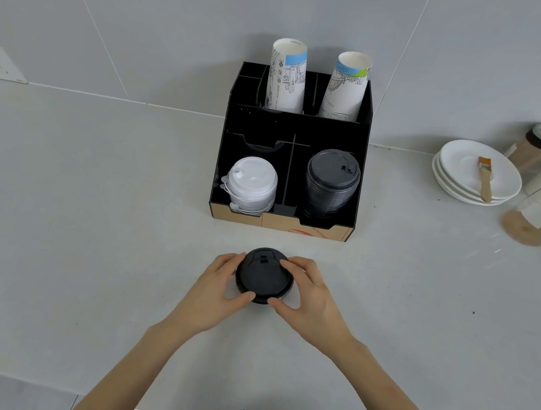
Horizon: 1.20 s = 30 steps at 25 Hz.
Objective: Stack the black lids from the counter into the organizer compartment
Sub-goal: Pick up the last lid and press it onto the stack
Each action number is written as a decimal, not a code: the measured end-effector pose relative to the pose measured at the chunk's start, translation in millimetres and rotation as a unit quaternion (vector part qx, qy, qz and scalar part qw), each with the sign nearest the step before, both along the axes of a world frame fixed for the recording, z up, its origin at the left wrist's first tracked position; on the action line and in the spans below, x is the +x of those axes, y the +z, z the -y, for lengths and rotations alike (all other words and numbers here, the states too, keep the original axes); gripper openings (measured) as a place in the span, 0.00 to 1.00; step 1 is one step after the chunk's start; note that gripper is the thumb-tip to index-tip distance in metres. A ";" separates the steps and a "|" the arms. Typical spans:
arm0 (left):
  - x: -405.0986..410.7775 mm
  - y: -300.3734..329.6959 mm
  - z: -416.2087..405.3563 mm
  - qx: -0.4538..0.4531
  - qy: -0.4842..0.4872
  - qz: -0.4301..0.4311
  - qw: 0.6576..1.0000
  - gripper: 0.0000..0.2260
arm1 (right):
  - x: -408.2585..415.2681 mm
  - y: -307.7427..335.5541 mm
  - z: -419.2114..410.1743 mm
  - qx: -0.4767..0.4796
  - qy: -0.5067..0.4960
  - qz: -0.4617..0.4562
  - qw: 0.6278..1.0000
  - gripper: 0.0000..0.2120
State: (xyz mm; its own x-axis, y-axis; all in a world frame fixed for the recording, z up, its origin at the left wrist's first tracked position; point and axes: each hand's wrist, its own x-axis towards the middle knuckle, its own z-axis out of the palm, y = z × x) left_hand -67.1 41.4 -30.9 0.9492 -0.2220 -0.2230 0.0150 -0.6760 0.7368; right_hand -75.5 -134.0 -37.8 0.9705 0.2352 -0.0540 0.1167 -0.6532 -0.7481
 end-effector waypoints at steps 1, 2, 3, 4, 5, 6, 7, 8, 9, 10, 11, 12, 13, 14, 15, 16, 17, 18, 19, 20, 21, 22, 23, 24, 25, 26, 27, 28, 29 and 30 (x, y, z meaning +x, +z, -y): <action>2.5 2.2 1.7 -0.002 -0.003 -0.004 1.000 0.31 | 0.4 2.5 0.7 0.012 -0.006 0.003 1.000 0.27; 5.2 4.3 3.3 -0.003 -0.004 -0.006 1.000 0.33 | 0.9 5.4 2.1 0.021 -0.010 0.008 1.000 0.26; 8.0 6.8 4.7 -0.004 -0.002 -0.006 1.000 0.34 | 1.8 8.1 3.2 0.027 -0.013 0.014 0.999 0.26; 10.7 9.6 5.8 -0.004 0.001 -0.003 1.000 0.34 | 2.9 10.4 4.8 0.029 -0.015 0.021 0.999 0.25; 13.6 12.2 7.0 -0.004 0.001 0.000 1.000 0.34 | 4.4 12.1 7.0 0.030 -0.018 0.027 0.999 0.24; 16.4 14.7 8.4 -0.004 -0.004 0.002 1.000 0.34 | 5.9 13.6 9.7 0.030 -0.020 0.033 0.999 0.23; 19.3 17.0 9.7 -0.003 -0.012 0.005 1.000 0.34 | 7.6 15.3 12.8 0.032 -0.024 0.038 0.998 0.23; 22.0 19.3 10.6 -0.003 -0.022 0.008 1.000 0.34 | 9.5 17.2 16.1 0.036 -0.027 0.044 0.998 0.22; 24.7 21.9 11.7 -0.005 -0.032 0.012 0.999 0.33 | 11.6 18.8 19.8 0.040 -0.029 0.051 0.997 0.22; 27.3 24.9 13.2 -0.010 -0.042 0.015 0.999 0.33 | 13.6 20.7 23.6 0.042 -0.029 0.062 0.997 0.21; 29.8 28.0 14.8 -0.017 -0.052 0.021 0.998 0.32 | 15.7 22.0 27.4 0.042 -0.027 0.072 0.996 0.21; 32.8 31.4 16.5 -0.024 -0.063 0.028 0.997 0.31 | 17.5 23.7 30.8 0.041 -0.024 0.081 0.996 0.21; 35.8 34.6 18.2 -0.030 -0.074 0.035 0.996 0.31 | 19.1 24.9 33.4 0.038 -0.025 0.087 0.995 0.21; 39.3 38.0 20.3 -0.033 -0.083 0.040 0.995 0.31 | 20.5 26.1 35.7 0.033 -0.029 0.089 0.995 0.21; 43.4 40.7 22.3 -0.030 -0.091 0.045 0.994 0.31 | 22.0 27.4 37.7 0.028 -0.037 0.092 0.995 0.21; 47.7 43.0 24.0 -0.022 -0.097 0.051 0.994 0.31 | 23.5 28.8 39.5 0.026 -0.047 0.097 0.994 0.21; 52.3 45.1 26.3 -0.013 -0.101 0.059 0.993 0.31 | 25.1 30.4 41.4 0.027 -0.058 0.105 0.992 0.21; 56.7 47.6 28.8 -0.005 -0.106 0.068 0.992 0.31 | 26.7 32.8 43.0 0.029 -0.068 0.111 0.991 0.21; 60.9 50.2 31.4 -0.001 -0.110 0.076 0.991 0.31 | 28.7 35.4 44.0 0.033 -0.077 0.117 0.990 0.21; 65.3 53.3 34.2 0.000 -0.111 0.083 0.990 0.30 | 31.4 38.3 44.8 0.039 -0.087 0.123 0.988 0.21; 69.4 56.3 36.9 -0.002 -0.110 0.090 0.990 0.30 | 34.6 40.7 45.5 0.046 -0.098 0.129 0.986 0.20; 73.9 59.3 39.8 -0.005 -0.109 0.097 0.989 0.29 | 37.7 43.4 46.2 0.051 -0.110 0.134 0.984 0.20; 78.5 62.1 42.3 -0.004 -0.107 0.105 0.989 0.28 | 41.5 45.8 46.5 0.053 -0.119 0.138 0.982 0.20; 83.3 64.7 44.5 -0.001 -0.106 0.113 0.988 0.27 | 45.6 48.1 46.9 0.053 -0.127 0.142 0.980 0.20; 88.5 67.3 46.7 0.003 -0.106 0.122 0.987 0.26 | 50.4 49.7 47.3 0.055 -0.135 0.150 0.978 0.20; 93.6 69.8 48.6 0.004 -0.109 0.131 0.985 0.24 | 55.0 51.0 47.6 0.057 -0.144 0.157 0.975 0.20; 99.5 71.9 51.1 0.004 -0.114 0.138 0.984 0.23 | 60.0 52.2 48.0 0.060 -0.155 0.163 0.973 0.20; 105.0 74.0 53.2 0.006 -0.120 0.145 0.982 0.23 | 64.6 53.7 47.8 0.064 -0.168 0.165 0.970 0.20; 110.3 76.2 55.4 0.008 -0.127 0.151 0.980 0.23 | 68.8 55.1 47.3 0.068 -0.182 0.167 0.967 0.20; 115.3 78.3 58.2 0.011 -0.133 0.156 0.979 0.23 | 72.4 56.4 46.8 0.072 -0.197 0.167 0.963 0.20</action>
